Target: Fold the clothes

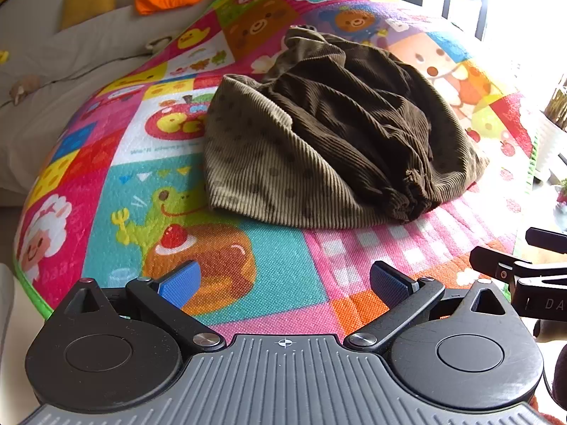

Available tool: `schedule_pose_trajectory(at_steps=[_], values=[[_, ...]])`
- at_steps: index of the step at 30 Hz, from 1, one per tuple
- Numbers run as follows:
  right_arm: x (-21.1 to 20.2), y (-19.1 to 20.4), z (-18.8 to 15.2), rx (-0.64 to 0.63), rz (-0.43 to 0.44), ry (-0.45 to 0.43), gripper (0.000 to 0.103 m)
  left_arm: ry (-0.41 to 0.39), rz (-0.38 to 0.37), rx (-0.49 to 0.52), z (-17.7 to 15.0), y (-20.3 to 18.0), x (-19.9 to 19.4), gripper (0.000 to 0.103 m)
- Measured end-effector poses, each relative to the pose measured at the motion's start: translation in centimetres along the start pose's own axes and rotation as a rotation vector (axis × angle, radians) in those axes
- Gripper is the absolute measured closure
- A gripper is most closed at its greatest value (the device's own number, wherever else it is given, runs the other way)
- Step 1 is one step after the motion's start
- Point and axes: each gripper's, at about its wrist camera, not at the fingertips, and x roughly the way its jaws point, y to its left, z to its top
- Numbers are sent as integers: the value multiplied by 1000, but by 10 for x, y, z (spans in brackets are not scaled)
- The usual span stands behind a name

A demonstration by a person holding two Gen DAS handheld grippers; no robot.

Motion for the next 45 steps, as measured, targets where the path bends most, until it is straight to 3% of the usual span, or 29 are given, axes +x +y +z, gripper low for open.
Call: schedule_pose_trajectory(at_steps=[45], values=[[10,-4,-5,21,-20,48,0,45,-13,-18,-2,3,8,0]])
